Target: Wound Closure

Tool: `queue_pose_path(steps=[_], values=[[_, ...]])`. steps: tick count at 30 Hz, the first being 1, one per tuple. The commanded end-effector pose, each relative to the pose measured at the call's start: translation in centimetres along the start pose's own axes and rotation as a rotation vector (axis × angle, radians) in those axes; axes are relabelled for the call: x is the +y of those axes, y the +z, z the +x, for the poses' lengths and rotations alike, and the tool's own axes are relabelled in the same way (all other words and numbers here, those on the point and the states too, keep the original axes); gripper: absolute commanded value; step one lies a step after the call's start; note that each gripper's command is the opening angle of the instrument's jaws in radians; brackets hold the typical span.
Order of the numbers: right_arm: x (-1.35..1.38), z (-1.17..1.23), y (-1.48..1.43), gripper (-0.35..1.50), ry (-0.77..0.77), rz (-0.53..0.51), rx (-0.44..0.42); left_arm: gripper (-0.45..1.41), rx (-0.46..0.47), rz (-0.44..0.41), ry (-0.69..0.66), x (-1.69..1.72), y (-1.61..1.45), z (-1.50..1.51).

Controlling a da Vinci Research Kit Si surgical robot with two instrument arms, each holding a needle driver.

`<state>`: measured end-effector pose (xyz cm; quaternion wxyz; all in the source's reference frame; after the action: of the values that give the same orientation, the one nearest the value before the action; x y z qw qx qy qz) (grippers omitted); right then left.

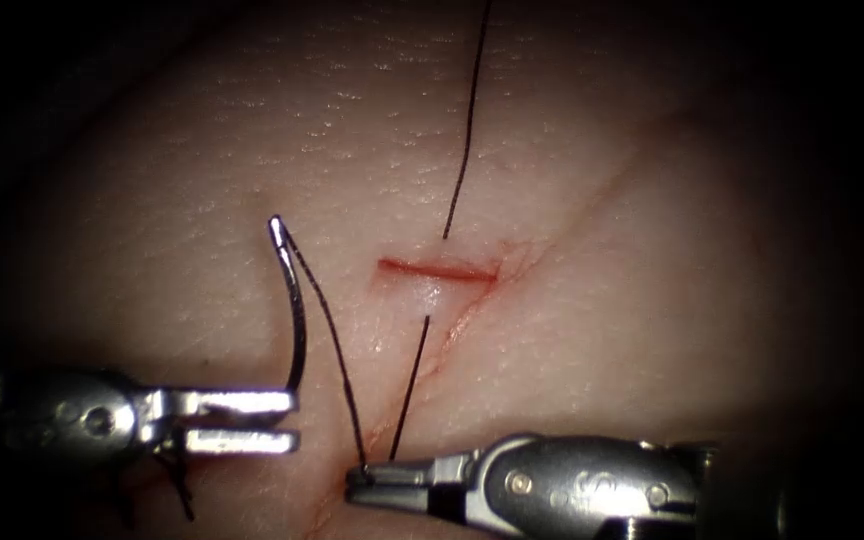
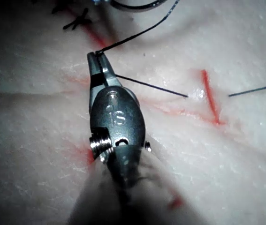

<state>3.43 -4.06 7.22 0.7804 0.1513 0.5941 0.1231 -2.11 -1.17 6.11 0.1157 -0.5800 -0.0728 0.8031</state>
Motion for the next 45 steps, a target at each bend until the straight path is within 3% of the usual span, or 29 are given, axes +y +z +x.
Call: queue_pose_path(steps=[1, 3, 8, 13, 23, 26, 28, 29, 30, 31, 37, 45], values=[[0.10, -0.04, 0.05, 1.06, -0.016, -0.006, -0.001, -0.45, -0.004, 0.015, 0.003, -0.01, 0.02, -0.05], [0.21, -0.05, -0.01, 1.30, -0.032, -0.024, -0.009, -0.45, -0.007, 0.031, 0.005, -0.06, -0.07, -0.05], [0.41, -0.18, -0.16, 1.33, -0.076, -0.035, -0.017, -0.45, -0.016, 0.112, -0.009, -0.29, -0.51, -0.09], [0.53, -0.33, -0.20, 1.33, -0.118, -0.067, -0.042, -0.45, -0.039, 0.164, -0.016, -0.40, -0.75, -0.15], [0.78, -0.99, 0.13, 1.18, -0.236, -0.122, -0.151, -0.45, -0.027, 0.164, -0.022, -0.40, -0.57, -0.18], [0.84, -1.10, 0.18, 1.03, -0.246, -0.127, -0.168, -0.45, -0.025, 0.163, -0.022, -0.41, -0.55, -0.18], [0.85, -1.14, 0.18, 0.79, -0.250, -0.128, -0.172, -0.45, -0.024, 0.162, -0.021, -0.41, -0.56, -0.18], [0.85, -1.16, 0.18, 0.54, -0.258, -0.123, -0.181, -0.45, -0.025, 0.162, -0.021, -0.41, -0.56, -0.19], [0.84, -1.19, 0.18, -0.07, -0.267, -0.114, -0.197, -0.45, -0.025, 0.162, -0.020, -0.40, -0.56, -0.19], [0.83, -1.20, 0.17, -0.35, -0.275, -0.106, -0.211, -0.45, -0.025, 0.162, -0.020, -0.39, -0.57, -0.19], [0.82, -1.18, 0.14, -0.35, -0.277, -0.111, -0.217, -0.45, -0.024, 0.161, -0.019, -0.40, -0.57, -0.21], [0.48, -0.84, -0.12, -0.35, -0.251, -0.120, -0.195, -0.45, -0.025, 0.168, -0.006, -0.51, -0.47, -0.38]])
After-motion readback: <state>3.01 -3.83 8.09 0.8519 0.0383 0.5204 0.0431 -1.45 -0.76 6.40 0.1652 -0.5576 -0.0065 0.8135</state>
